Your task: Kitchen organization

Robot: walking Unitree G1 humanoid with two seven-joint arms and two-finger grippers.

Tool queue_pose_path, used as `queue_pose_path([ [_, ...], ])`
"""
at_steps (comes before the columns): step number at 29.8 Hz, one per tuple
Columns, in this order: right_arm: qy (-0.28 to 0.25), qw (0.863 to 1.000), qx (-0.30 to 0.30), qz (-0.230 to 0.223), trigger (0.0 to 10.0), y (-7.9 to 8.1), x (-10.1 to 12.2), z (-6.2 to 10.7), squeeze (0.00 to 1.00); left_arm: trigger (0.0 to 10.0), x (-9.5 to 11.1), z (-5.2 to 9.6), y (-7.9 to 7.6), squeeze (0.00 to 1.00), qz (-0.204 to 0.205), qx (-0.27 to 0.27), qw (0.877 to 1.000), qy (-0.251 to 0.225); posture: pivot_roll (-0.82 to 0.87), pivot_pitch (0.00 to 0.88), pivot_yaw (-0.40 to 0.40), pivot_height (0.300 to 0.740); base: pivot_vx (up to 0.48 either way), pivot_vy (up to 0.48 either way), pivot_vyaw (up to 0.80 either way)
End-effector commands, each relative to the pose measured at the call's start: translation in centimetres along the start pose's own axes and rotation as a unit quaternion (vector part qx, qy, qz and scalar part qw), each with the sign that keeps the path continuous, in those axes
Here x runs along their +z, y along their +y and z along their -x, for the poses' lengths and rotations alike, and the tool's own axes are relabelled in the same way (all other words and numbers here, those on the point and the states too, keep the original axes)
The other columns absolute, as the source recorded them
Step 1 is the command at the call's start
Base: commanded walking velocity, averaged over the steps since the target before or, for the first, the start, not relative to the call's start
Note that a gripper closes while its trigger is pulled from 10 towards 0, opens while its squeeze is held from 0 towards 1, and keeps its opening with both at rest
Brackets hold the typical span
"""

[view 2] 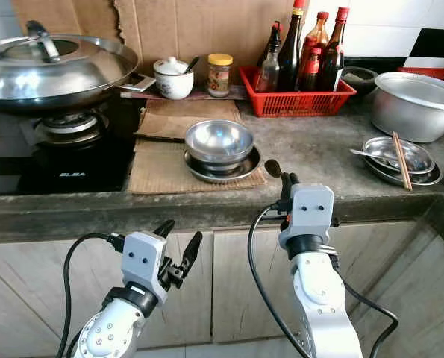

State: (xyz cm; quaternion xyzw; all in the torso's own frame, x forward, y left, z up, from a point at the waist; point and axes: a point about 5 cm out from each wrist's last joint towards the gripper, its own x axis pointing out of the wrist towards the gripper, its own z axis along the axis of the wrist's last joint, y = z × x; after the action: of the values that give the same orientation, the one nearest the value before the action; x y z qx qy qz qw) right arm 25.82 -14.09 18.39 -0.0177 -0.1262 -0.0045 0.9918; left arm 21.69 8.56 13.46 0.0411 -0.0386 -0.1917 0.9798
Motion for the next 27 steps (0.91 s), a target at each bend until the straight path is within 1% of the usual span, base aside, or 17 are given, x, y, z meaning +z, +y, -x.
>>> queue_pose_path([
  [1, -0.001, 1.0, -0.003, 0.001, 10.0, -0.1, 0.2, 0.1, 0.0, 10.0, 0.0, 0.0, -0.1, 0.0, -0.001, -0.003, 1.0, 0.003, 0.04, 0.007, -0.056, 0.74, -0.3, 0.0, 0.0],
  [27, 0.032, 0.999, 0.01, 0.0, 10.0, 0.5, -1.0, 1.5, 0.0, 10.0, -0.1, 0.1, -0.3, 0.0, -0.004, -0.009, 1.0, 0.005, 0.03, 0.006, -0.052, 0.74, -0.307, 0.0, 0.0],
])
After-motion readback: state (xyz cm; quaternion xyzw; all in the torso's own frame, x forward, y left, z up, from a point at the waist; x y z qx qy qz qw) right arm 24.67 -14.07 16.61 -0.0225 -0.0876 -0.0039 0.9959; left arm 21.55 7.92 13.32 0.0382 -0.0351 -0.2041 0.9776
